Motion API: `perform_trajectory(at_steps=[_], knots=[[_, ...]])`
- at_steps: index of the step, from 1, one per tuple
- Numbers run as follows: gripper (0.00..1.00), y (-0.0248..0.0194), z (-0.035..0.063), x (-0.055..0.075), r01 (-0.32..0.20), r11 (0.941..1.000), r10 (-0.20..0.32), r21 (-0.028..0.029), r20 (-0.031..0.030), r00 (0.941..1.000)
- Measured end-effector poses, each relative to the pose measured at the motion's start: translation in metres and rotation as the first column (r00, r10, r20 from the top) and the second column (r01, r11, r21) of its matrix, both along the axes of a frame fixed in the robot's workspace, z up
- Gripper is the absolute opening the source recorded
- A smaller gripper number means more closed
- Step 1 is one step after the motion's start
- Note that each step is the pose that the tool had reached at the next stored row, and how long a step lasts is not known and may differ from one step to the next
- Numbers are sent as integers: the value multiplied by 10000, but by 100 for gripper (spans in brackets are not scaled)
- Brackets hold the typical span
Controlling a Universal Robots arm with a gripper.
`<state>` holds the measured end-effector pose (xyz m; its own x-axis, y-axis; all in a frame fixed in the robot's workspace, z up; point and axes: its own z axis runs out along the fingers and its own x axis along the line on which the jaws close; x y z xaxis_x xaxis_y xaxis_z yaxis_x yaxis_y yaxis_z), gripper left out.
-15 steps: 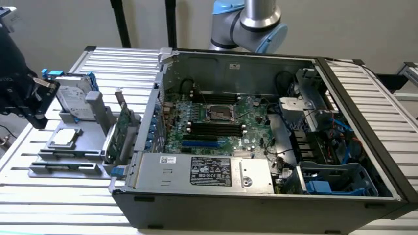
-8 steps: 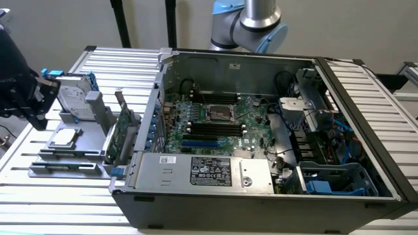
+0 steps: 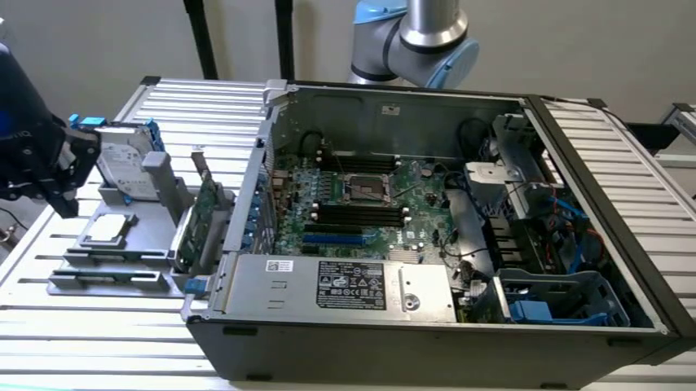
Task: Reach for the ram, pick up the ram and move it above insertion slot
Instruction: 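Pick up the ram and move it above insertion slot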
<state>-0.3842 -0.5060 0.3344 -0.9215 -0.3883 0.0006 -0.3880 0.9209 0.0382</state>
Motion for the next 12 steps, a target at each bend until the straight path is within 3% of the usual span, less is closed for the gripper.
perform_trajectory(at_steps=[6, 12], knots=[[11, 0, -17, 0, -1081, 9941, 1081, 0, 0, 9941], [11, 0, -29, 0, -2169, 9762, 2169, -1, 3, 9762]])
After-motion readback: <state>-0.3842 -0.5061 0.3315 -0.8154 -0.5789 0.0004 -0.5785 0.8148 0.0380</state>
